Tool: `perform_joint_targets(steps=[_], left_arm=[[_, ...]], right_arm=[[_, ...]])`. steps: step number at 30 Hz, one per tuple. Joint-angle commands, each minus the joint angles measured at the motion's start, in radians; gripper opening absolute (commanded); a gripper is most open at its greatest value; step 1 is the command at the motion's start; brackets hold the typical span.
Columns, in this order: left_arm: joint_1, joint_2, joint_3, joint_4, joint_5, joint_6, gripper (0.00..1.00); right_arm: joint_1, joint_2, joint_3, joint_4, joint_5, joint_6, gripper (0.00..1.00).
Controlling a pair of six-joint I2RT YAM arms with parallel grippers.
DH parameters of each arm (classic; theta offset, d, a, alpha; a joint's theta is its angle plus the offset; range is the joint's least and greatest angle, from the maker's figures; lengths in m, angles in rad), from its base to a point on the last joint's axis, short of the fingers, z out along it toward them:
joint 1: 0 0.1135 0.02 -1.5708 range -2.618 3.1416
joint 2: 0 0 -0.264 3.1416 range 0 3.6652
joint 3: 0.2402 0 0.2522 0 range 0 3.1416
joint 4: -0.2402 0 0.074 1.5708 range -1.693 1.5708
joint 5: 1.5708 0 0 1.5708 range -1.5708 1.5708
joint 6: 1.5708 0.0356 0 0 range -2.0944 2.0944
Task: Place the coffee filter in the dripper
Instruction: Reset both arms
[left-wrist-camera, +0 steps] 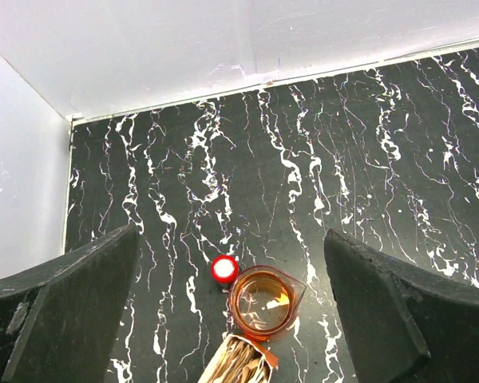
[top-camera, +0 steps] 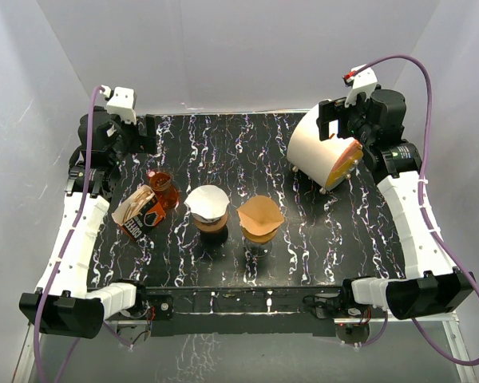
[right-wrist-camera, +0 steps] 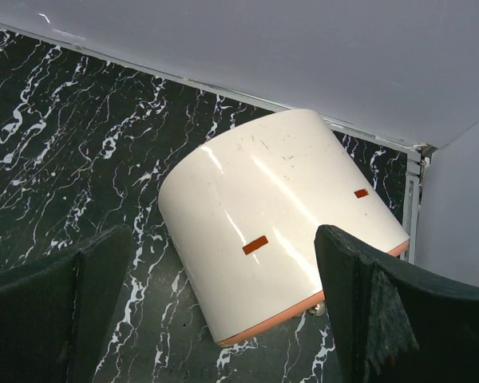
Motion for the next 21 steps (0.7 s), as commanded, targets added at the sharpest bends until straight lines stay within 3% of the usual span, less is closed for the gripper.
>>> perform_joint_targets(steps=[1, 21], left_arm=[[0.008, -0.039, 0.017, 0.001, 0.015, 0.008, 0.99], [0.013, -0.044, 0.000, 0.003, 0.032, 0.016, 0.99]], right_arm=[[-0.007, -0.005, 0.023, 0.034, -0.014, -0.008, 0.98], [-0.010, -0.013, 0.011, 0.032, -0.022, -0.009, 0.98]])
